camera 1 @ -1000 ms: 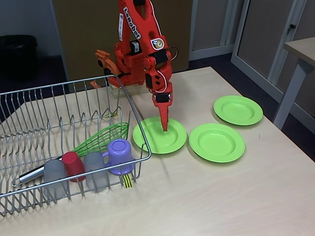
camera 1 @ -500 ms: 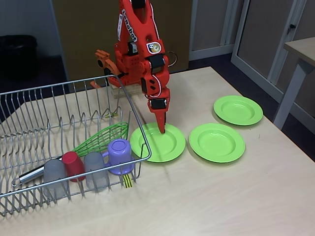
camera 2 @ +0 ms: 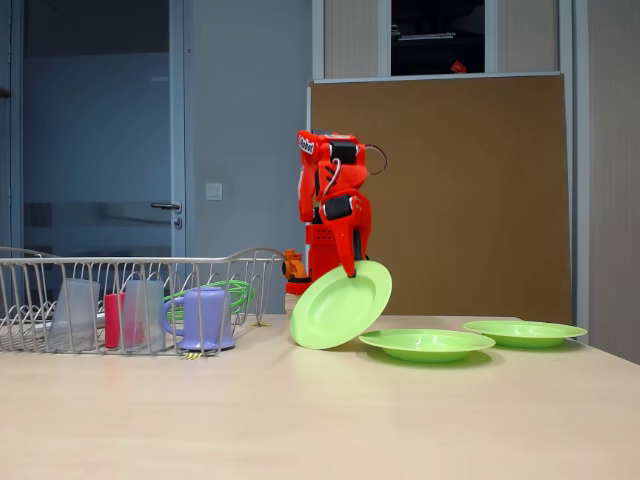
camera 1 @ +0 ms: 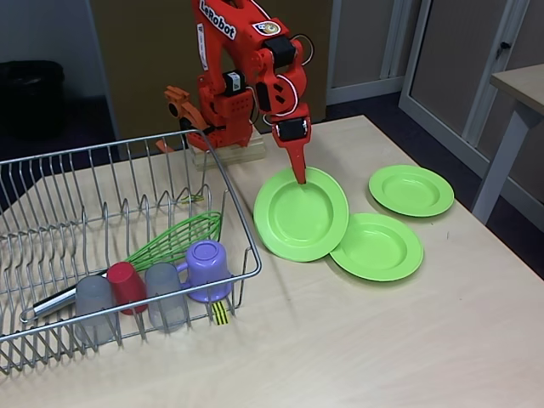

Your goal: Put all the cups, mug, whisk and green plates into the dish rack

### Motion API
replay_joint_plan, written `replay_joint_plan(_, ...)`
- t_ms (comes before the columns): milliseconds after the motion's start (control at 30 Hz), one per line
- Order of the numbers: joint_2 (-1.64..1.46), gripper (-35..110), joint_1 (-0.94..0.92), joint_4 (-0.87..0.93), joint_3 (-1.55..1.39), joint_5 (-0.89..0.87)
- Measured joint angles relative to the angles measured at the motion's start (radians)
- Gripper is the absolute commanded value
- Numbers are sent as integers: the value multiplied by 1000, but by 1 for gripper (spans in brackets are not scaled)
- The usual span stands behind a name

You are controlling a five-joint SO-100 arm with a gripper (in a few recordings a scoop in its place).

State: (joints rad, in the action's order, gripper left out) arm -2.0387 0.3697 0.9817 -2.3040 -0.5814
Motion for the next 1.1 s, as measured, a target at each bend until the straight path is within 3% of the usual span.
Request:
replay_joint_plan(500,-21,0,-52,236,360,279)
replay_joint_plan(800,64,0,-48,437,732,534)
replay_joint_plan(1100,202,0,-235,568,1138,787)
